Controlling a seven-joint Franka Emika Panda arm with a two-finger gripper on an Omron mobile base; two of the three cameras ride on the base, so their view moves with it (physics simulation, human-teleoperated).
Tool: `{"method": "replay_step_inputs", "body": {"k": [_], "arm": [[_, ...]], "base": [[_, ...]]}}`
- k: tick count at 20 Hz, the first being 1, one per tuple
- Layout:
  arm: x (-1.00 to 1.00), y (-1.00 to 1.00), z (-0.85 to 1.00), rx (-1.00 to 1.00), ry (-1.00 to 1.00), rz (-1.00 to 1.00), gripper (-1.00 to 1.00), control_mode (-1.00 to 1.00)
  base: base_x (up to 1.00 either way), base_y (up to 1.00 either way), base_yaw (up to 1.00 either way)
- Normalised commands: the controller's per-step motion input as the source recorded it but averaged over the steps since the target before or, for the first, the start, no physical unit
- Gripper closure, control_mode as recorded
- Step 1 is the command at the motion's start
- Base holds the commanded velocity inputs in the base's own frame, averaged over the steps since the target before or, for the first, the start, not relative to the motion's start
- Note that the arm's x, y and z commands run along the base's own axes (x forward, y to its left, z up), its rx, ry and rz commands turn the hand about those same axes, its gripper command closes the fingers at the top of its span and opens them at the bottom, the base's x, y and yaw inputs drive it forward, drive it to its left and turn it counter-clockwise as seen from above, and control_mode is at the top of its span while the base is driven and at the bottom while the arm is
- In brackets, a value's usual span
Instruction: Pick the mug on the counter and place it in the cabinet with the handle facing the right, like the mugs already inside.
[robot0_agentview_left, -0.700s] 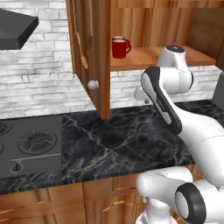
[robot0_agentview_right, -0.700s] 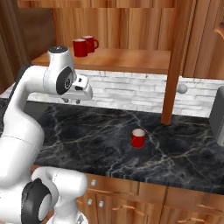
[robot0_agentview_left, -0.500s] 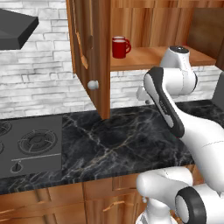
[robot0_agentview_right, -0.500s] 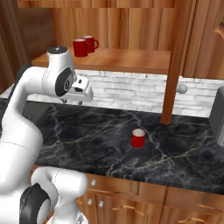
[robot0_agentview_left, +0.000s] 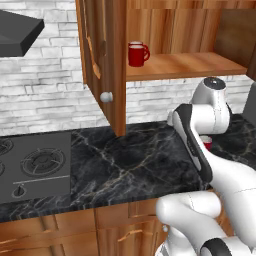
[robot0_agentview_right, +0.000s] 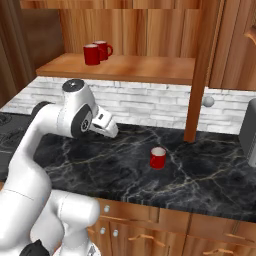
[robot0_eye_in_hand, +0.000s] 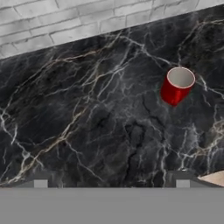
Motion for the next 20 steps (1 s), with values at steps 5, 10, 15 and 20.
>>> {"method": "replay_step_inputs", "body": {"k": [5,10,15,20], "arm": [[0.13,-0.56,-0.40,0.05,-0.07,-0.20,-1.00,-1.00],[0.05,-0.83,-0.52,0.00,0.02,-0.21,-1.00,-1.00],[0.39,-0.75,-0.42,-0.01,0.12,-0.11,-1.00,-1.00],[0.47,-0.52,-0.40,0.00,0.04,-0.05,-1.00,-1.00]], "base": [[0.00,0.00,0.00],[0.00,0.00,0.00],[0.00,0.00,0.00],[0.00,0.00,0.00]]}}
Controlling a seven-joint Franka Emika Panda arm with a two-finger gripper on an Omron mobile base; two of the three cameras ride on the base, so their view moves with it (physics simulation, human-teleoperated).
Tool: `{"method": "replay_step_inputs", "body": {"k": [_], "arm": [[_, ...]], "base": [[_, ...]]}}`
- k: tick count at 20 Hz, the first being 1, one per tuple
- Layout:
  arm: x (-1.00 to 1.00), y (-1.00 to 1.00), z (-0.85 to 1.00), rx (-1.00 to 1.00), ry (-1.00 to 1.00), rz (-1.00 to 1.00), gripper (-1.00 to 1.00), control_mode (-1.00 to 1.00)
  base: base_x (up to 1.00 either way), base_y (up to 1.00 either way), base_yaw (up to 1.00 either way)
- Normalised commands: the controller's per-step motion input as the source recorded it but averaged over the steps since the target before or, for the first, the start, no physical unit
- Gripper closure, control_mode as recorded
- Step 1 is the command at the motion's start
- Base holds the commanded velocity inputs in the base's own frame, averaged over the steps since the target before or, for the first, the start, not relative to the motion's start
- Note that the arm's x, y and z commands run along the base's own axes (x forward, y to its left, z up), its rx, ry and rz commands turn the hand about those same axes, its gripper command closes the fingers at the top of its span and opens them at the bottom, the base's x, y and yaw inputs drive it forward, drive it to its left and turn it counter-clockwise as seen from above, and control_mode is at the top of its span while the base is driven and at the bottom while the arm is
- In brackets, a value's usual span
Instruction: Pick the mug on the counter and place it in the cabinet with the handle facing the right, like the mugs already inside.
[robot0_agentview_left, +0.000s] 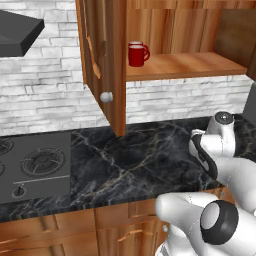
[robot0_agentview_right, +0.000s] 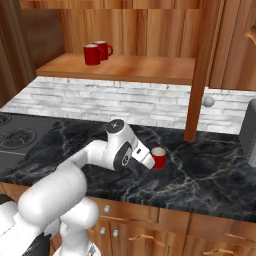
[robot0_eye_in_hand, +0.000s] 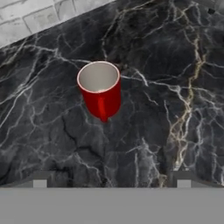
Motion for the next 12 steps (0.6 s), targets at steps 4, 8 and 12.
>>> {"method": "replay_step_inputs", "body": {"k": [4,8,12], "arm": [[0.25,-0.03,-0.37,-0.10,-0.01,0.01,-1.00,-1.00],[0.12,0.00,-0.37,-0.12,-0.09,0.03,-1.00,-1.00],[0.10,-0.19,-0.43,-0.06,0.00,0.00,-1.00,-1.00]], "base": [[0.00,0.00,0.00],[0.00,0.00,0.00],[0.00,0.00,0.00]]}}
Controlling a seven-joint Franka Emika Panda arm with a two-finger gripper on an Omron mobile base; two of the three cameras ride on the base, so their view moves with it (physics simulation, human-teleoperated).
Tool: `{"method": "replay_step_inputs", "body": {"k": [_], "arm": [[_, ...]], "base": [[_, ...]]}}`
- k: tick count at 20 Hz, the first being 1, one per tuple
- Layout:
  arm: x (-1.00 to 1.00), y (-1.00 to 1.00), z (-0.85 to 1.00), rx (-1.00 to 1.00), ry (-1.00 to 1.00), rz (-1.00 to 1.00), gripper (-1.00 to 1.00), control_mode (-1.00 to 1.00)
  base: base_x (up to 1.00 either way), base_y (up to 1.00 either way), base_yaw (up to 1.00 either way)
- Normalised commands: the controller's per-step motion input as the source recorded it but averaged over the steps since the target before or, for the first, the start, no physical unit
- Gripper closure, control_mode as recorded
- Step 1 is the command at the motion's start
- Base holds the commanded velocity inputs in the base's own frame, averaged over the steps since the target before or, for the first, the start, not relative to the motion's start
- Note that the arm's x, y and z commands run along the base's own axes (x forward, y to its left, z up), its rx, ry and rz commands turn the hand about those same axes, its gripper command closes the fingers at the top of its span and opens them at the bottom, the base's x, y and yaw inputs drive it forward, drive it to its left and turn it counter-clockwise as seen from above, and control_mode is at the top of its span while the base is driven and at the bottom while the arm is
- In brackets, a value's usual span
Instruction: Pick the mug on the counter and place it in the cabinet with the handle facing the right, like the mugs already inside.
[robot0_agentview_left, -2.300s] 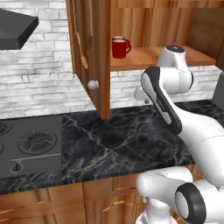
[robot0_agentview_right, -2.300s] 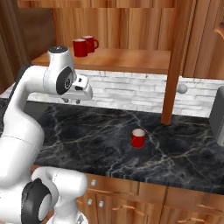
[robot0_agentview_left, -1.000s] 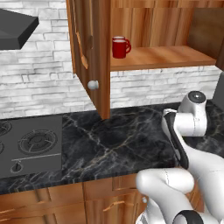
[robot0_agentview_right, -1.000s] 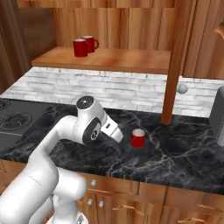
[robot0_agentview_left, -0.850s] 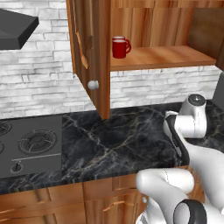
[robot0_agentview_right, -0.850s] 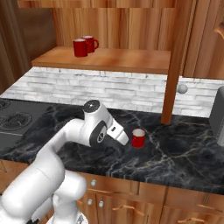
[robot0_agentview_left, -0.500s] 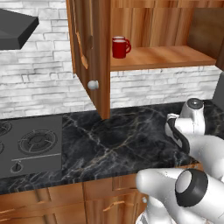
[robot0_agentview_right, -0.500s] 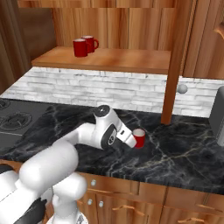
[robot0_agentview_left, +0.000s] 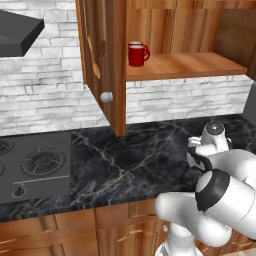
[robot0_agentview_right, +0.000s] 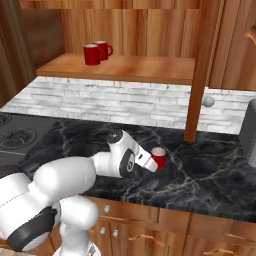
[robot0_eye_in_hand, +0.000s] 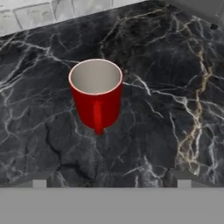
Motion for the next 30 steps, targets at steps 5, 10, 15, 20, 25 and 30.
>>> {"method": "replay_step_inputs", "body": {"k": [5,10,15,20,25,30], "arm": [[0.19,-0.29,-0.20,0.00,-0.01,0.00,-1.00,-1.00],[0.26,-0.10,0.00,0.00,0.00,0.01,-1.00,-1.00],[0.24,0.01,0.00,0.00,0.00,0.00,-1.00,-1.00],[0.24,-0.03,-0.02,0.00,0.00,0.00,-1.00,-1.00],[0.24,-0.03,-0.10,0.00,0.00,0.00,-1.00,-1.00],[0.19,0.00,-0.17,0.00,0.00,0.00,-1.00,-1.00]], "base": [[0.00,0.00,0.00],[0.00,0.00,0.00],[0.00,0.00,0.00],[0.00,0.00,0.00],[0.00,0.00,0.00],[0.00,0.00,0.00]]}}
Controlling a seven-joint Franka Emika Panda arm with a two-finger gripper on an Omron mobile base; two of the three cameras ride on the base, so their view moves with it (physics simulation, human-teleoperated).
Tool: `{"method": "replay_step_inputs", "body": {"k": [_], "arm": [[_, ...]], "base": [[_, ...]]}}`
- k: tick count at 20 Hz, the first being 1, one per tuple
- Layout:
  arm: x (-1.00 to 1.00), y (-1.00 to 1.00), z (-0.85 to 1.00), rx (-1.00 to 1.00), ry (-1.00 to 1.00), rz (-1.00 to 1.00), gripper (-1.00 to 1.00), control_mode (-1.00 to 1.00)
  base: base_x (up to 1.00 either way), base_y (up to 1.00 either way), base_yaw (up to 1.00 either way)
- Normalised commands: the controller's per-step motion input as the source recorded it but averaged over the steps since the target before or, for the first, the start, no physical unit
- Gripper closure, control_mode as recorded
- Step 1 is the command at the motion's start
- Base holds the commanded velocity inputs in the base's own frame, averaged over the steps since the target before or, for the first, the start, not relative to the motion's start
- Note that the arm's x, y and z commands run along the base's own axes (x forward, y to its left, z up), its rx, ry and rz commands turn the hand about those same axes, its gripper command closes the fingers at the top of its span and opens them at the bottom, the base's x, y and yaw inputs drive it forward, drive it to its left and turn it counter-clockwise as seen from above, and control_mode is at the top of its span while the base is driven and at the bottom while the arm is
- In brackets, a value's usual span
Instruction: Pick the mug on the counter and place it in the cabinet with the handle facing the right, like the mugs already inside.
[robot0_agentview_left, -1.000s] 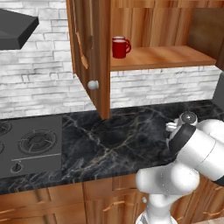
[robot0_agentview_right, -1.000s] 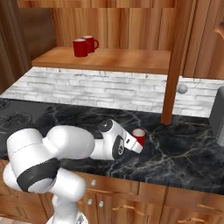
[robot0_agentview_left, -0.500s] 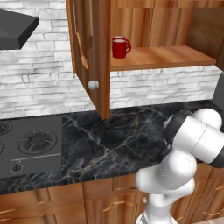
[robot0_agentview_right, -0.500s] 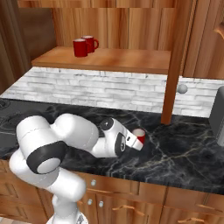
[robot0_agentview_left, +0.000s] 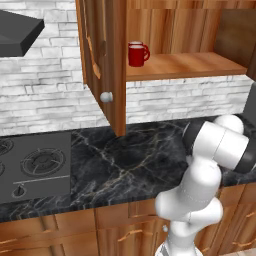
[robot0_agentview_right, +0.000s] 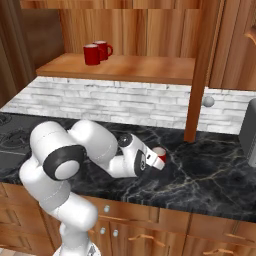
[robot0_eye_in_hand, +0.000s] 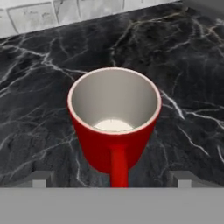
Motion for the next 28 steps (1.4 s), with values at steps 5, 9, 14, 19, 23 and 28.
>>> {"method": "replay_step_inputs", "body": {"k": [5,9,14,19,23,28], "arm": [[0.00,-0.12,-0.28,0.01,0.00,0.00,-1.00,-1.00],[0.00,-0.06,-0.36,0.00,-0.07,0.00,-1.00,-1.00],[0.10,0.04,-0.21,-0.01,-0.12,0.00,-1.00,-1.00],[0.09,0.02,-0.14,-0.11,-0.11,0.00,-1.00,-1.00],[0.08,0.02,-0.06,-0.10,-0.05,0.00,-1.00,-1.00],[0.13,0.01,0.00,0.00,0.00,-0.02,1.00,-1.00]], "base": [[0.00,0.00,0.00],[0.00,0.00,0.00],[0.00,0.00,0.00],[0.00,0.00,0.00],[0.00,0.00,0.00],[0.00,0.00,0.00]]}}
